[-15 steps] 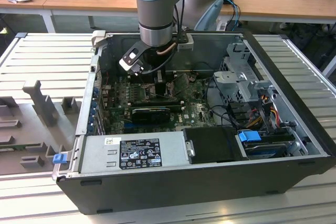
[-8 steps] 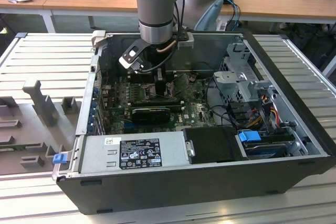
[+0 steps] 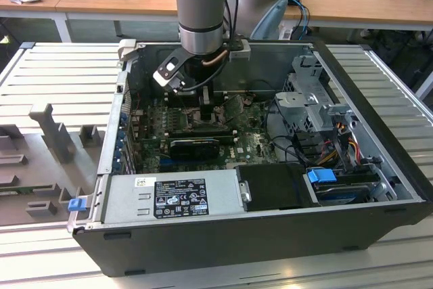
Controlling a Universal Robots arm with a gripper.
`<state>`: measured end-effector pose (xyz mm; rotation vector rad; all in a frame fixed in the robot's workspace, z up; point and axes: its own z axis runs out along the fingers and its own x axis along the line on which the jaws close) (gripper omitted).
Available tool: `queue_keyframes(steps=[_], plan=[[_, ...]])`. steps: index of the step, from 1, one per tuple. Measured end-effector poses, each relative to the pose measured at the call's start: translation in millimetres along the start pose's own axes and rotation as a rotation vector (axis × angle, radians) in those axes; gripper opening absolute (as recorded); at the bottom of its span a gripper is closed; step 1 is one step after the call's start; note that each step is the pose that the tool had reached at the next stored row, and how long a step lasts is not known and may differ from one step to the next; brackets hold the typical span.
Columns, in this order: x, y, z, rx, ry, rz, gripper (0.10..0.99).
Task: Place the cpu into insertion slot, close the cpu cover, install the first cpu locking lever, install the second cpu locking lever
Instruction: 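Place the cpu into insertion slot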
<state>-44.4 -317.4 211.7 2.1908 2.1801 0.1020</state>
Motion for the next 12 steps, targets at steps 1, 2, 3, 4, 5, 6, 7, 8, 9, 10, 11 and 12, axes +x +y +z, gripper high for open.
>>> queue_keyframes(steps=[1, 2, 3, 4, 5, 6, 7, 8, 9, 10, 11, 12], plan=[[0.0, 0.0, 0.0, 0.0, 0.0001, 0.0, 0.278], [0.0, 0.0, -0.4, 0.0, -0.0002, 0.0, 0.22], [0.0, 0.0, -0.7, 0.0, -0.0002, 0.0, 0.161], [0.0, 0.0, -0.7, 0.0, 0.0, 0.0, 0.106], [0.0, 0.1, -0.8, 0.0, 0.0, 0.0, 0.106], [0.0, 0.1, -1.0, 0.0, -0.0002, 0.0, 0.106], [0.0, 0.1, -1.3, 0.0, -0.0003, 0.0, 0.106], [0.0, 0.1, -1.9, 0.0, -0.0003, 0.0, 0.106], [0.0, 0.1, -2.5, 0.0, -0.0003, 0.0, 0.106], [0.0, 0.2, -2.5, 0.0, 0.0, 0.0, 0.106], [0.1, 0.2, -2.6, 0.0, 0.0001, 0.0, 0.106], [0.0, 0.2, -2.9, 0.0, -0.0001, 0.0, 0.106]])
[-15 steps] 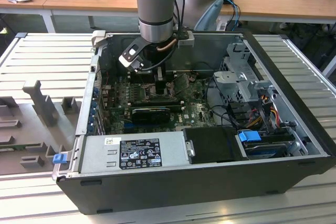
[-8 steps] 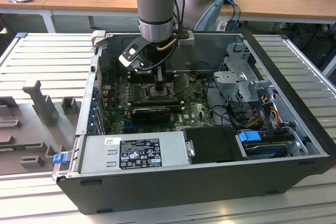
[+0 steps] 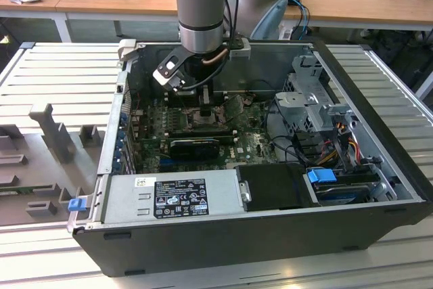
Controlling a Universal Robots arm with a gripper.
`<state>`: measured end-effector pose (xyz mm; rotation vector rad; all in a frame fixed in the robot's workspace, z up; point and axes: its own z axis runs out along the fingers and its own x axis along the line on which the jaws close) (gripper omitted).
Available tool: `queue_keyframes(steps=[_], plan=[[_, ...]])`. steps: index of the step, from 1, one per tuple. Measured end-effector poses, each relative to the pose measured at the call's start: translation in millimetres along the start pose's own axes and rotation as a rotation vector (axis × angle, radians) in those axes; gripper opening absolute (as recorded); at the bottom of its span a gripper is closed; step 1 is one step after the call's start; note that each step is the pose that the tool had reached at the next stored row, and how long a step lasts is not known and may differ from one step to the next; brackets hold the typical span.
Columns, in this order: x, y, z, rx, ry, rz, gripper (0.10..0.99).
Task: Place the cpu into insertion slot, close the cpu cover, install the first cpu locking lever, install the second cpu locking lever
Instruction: 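Place the cpu into insertion slot, then close the cpu cover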
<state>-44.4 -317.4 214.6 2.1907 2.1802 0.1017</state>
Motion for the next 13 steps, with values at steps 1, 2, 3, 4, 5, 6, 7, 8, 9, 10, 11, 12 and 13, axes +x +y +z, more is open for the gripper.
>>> queue_keyframes(steps=[1, 2, 3, 4, 5, 6, 7, 8, 9, 10, 11, 12, 13], plan=[[0.0, 0.0, -0.2, 0.0, 0.0, 0.0, 0.106], [0.0, 0.0, -0.3, 0.0, 0.0001, 0.0, 0.106], [0.0, 0.0, -0.4, 0.0, 0.0001, 0.0, 0.106], [0.0, 0.0, -0.5, 0.0, 0.0, 0.0, 0.106], [0.0, 0.0, -0.7, 0.0, 0.0, 0.0, 0.106], [0.0, 0.0, -1.0, 0.0, 0.0, 0.0, 0.106], [0.0, 0.1, -1.1, 0.0, 0.0002, 0.0, 0.106], [0.0, 0.1, -1.6, 0.0, -0.0001, 0.0, 0.106], [0.0, 0.2, -2.3, 0.0, 0.0, 0.0, 0.106], [0.0, 0.2, -3.2, 0.0, 0.0, 0.0, 0.106], [0.1, 0.3, -3.7, 0.0, 0.0002, 0.0, 0.106], [0.1, 0.3, -4.0, 0.0, 0.0, 0.0, 0.106], [0.0, 0.3, -4.0, 0.0, 0.0, 0.001, 0.106]])
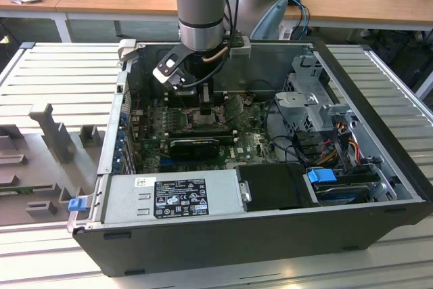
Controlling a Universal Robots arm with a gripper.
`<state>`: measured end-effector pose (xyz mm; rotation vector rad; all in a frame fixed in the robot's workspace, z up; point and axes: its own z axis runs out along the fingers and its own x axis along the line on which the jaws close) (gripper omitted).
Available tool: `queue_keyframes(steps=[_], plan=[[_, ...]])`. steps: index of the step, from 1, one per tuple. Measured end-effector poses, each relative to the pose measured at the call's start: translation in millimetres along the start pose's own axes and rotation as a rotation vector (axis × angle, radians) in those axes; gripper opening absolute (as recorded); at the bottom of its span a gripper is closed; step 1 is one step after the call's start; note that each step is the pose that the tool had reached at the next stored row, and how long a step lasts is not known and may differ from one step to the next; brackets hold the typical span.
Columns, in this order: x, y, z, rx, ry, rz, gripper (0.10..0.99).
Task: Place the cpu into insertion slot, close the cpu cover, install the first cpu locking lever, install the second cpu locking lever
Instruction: 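Close the cpu cover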
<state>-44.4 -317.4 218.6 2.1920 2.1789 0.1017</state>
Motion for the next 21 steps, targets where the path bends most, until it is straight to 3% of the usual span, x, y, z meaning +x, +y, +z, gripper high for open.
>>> queue_keyframes(steps=[6, 21], plan=[[-0.4, 3.9, 0.3, 0.003, 0.0002, 0.001, 0.106], [-0.3, 4.4, -5.5, 0.003, 0.0001, 0.001, 0.106]])
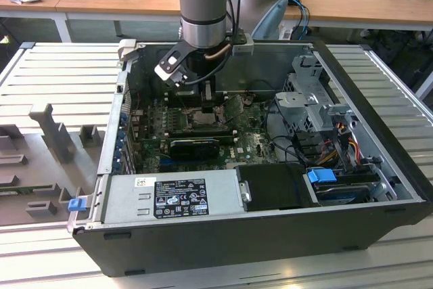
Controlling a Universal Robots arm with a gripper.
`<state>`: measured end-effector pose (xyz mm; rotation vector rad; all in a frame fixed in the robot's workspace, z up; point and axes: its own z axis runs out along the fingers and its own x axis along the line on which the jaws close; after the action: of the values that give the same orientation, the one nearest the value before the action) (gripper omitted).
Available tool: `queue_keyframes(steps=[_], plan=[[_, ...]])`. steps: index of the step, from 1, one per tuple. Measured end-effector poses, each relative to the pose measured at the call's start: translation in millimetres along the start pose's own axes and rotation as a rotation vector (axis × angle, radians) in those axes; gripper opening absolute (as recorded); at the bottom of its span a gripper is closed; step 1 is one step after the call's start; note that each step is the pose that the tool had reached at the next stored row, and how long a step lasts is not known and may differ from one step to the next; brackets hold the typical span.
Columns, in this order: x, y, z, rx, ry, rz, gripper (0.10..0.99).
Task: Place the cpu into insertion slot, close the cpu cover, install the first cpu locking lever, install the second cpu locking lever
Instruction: 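Close the cpu cover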
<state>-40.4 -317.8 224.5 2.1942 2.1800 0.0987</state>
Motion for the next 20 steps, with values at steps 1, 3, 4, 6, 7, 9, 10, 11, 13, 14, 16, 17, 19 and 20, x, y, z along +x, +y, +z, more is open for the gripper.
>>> queue_keyframes(steps=[1, 3, 4, 6, 7, 9, 10, 11, 13, 14, 16, 17, 19, 20], plan=[[0.0, 0.0, -0.2, 0.0, -0.0001, 0.0, 0.106], [0.0, 0.1, -1.2, 0.0, -0.0001, 0.0, 0.106], [0.0, 0.2, -2.3, 0.0, 0.0, 0.0, 0.106], [0.0, 0.3, -3.8, 0.0, 0.0, 0.0, 0.106], [0.1, 0.3, -4.4, 0.0, 0.0, 0.0, 0.106], [0.1, 0.5, -5.8, 0.0, 0.0001, 0.0, 0.106], [0.1, 0.5, -6.5, 0.0, 0.0, 0.0, 0.106], [0.2, 0.6, -6.8, 0.0, 0.0001, 0.0, 0.106], [0.1, 0.6, -7.5, 0.0, 0.0001, 0.0, 0.106], [0.1, 0.6, -8.1, 0.0, 0.0, 0.0, 0.106], [0.1, 0.7, -9.0, 0.0, 0.0, 0.0, 0.106], [0.2, 0.8, -10.0, 0.0, 0.0, 0.0, 0.106], [0.2, 0.9, -11.7, 0.0, 0.0, 0.0, 0.106], [0.2, 1.0, -13.1, 0.0, 0.0, 0.0, 0.106]])
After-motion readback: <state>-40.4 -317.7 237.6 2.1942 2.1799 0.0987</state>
